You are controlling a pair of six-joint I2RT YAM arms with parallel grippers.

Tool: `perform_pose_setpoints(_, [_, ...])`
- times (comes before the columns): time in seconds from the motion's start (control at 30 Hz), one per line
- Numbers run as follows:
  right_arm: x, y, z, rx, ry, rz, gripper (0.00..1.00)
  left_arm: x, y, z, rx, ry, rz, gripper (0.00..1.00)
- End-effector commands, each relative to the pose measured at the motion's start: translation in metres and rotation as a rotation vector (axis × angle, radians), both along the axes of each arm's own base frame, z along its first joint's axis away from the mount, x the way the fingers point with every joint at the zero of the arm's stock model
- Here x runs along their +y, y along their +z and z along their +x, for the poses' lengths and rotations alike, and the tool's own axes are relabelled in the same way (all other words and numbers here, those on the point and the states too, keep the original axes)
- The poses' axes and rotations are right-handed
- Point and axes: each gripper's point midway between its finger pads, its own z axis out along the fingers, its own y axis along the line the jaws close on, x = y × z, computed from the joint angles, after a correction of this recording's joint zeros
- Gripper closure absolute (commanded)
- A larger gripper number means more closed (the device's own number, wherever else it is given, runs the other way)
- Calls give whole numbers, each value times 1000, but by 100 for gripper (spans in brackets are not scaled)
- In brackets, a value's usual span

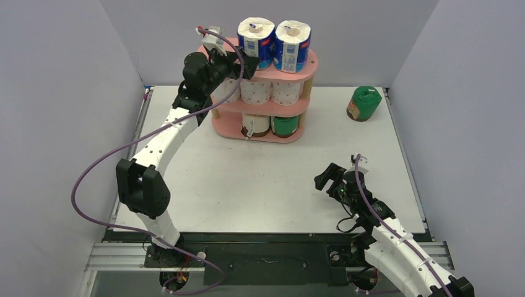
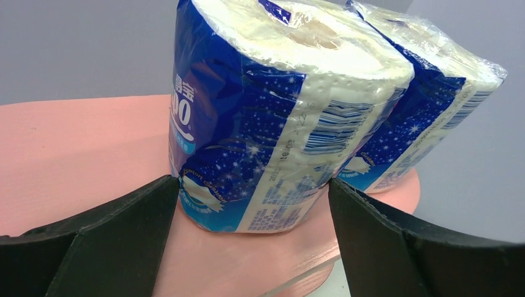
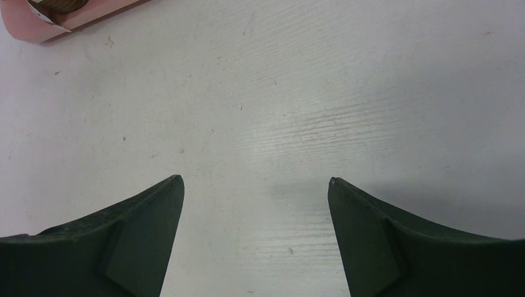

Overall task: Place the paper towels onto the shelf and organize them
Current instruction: Place the paper towel on the shelf.

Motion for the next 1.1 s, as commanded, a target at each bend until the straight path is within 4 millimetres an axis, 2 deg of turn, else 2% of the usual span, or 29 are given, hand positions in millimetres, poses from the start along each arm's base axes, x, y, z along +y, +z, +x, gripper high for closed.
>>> perform_pose_setpoints(0.0, [-2, 14, 12, -54, -16, -7, 18, 0, 17, 6, -30, 4, -36, 11])
perform_pose_setpoints(0.33, [-2, 14, 11, -54, -15, -9, 18, -3, 11, 11, -15, -1, -39, 11])
perform_pose_setpoints(0.6, [-1, 20, 12, -65, -14, -1, 18, 0, 25, 3, -38, -3, -46, 10])
perform_pose_setpoints(0.8, [-3, 40, 13, -103, -9, -5, 18, 9, 56, -24, -94, -12, -81, 4])
perform_pose_setpoints(0.83, [-3, 44, 13, -113, -8, -6, 18, 12, 70, -34, -122, -13, -94, 3])
perform_pose_setpoints(0.87, [-3, 49, 13, -122, -10, -6, 17, 14, 72, -39, -123, -13, -99, 3])
perform_pose_setpoints(0.9, [-4, 52, 13, -128, -9, -6, 17, 19, 86, -50, -149, -9, -112, 0])
perform_pose_setpoints(1.07, [-1, 76, 20, -178, -13, 16, 17, 46, 106, -90, -178, 46, -159, 3])
